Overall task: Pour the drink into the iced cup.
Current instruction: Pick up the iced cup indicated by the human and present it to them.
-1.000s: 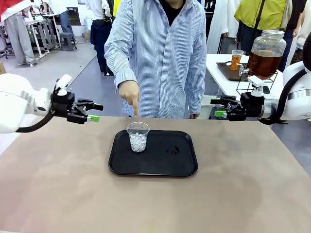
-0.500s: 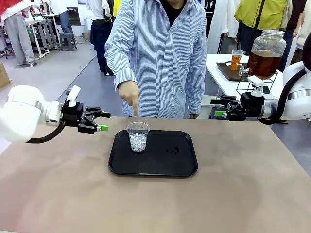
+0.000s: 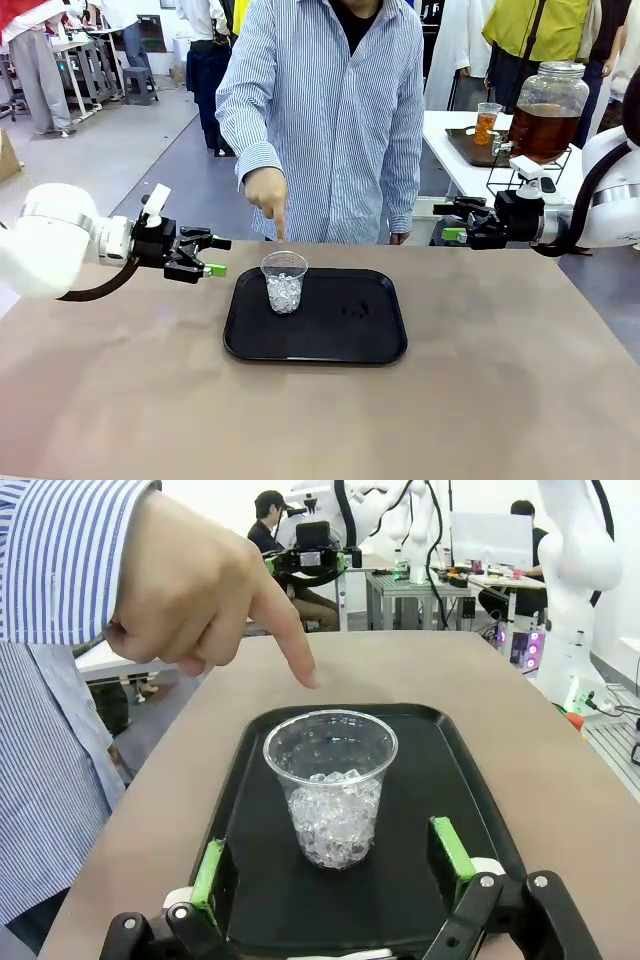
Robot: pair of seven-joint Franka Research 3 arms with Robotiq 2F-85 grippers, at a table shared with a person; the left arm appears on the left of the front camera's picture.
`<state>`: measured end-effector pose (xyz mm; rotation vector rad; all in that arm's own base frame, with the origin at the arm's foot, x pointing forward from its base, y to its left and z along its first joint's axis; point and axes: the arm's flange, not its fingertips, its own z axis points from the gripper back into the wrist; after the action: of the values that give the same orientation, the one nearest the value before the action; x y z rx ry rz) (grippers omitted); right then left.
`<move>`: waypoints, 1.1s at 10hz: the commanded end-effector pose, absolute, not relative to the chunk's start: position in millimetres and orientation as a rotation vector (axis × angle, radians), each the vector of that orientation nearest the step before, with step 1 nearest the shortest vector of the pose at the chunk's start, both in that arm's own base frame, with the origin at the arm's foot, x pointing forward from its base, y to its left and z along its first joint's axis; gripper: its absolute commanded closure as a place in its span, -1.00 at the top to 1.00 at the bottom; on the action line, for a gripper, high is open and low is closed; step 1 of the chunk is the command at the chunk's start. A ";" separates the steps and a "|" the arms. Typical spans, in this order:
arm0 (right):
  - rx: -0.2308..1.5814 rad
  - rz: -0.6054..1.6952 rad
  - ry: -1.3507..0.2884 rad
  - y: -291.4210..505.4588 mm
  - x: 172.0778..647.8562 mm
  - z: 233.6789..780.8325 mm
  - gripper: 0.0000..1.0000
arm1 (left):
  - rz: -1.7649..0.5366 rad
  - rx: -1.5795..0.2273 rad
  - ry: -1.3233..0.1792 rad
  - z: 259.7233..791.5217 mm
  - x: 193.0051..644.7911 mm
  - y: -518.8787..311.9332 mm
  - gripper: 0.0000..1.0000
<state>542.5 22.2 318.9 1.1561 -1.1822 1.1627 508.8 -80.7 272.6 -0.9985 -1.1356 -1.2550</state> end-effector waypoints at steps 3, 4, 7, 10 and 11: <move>1.158 1.167 -1.181 22.4 543.5 321.7 1.00 | -1.254 -0.998 -1.136 272.4 508.9 -80.3 1.00; 1.158 1.167 -1.181 22.4 543.5 321.7 1.00 | -1.239 -1.000 -1.140 266.2 509.8 -83.3 1.00; 1.158 1.167 -1.181 22.4 543.5 321.7 1.00 | -1.238 -1.015 -1.135 242.3 515.6 -94.7 1.00; 1.158 1.167 -1.181 22.4 543.5 321.7 1.00 | -1.232 -1.027 -1.130 230.4 518.3 -102.7 1.00; 1.158 1.167 -1.181 22.4 543.5 321.7 1.00 | -1.227 -1.027 -1.126 225.6 521.2 -106.1 1.00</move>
<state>542.5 22.2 319.0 1.1560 -1.1822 1.1628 515.9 -99.9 229.2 -1.0504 -1.0810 -1.2367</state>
